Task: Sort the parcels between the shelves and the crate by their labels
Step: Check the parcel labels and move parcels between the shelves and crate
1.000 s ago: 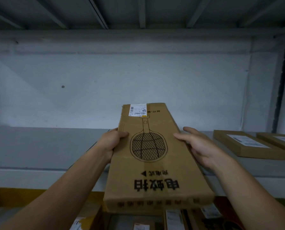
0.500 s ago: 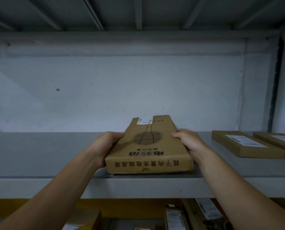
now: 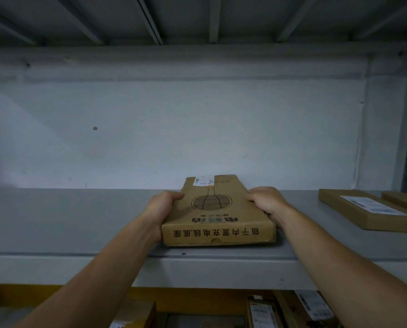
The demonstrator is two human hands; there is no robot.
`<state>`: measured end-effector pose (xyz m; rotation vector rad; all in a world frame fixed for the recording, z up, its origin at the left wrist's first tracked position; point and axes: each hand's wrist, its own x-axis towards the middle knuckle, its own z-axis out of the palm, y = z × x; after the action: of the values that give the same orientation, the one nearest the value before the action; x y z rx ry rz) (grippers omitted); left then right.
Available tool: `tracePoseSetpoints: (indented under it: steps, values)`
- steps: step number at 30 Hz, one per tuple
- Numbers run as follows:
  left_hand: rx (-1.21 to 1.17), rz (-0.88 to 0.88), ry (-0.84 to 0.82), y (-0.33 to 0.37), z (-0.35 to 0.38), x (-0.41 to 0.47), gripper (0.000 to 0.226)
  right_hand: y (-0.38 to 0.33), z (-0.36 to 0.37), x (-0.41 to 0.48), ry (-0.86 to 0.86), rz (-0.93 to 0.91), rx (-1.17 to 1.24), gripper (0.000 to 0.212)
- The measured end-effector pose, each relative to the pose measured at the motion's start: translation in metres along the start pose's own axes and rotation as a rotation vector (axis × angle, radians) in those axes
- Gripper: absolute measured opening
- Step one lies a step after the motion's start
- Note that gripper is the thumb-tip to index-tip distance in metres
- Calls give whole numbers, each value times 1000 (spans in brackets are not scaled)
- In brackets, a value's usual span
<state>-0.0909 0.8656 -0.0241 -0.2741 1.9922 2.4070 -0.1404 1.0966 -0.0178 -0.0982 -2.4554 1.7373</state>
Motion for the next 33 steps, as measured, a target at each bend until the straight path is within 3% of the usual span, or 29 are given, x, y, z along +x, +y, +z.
tracePoseSetpoints:
  steps: [7, 12, 19, 23, 33]
  values:
    - [30, 59, 12, -3, -1, -3, 18, 6, 4, -4, -5, -28, -69, 22]
    - [240, 349, 82, 4, 3, -13, 21, 1, -1, -30, 17, -136, 4, 14]
    - [461, 621, -19, 10, 24, -30, 18, 0, -8, -62, 37, -220, 33, 14]
    - [486, 630, -111, 4, 49, -42, 16, 3, -23, -73, 46, -272, -26, 16]
    - [334, 458, -349, -19, 162, -67, 18, 26, -116, -78, 119, -427, -96, 15]
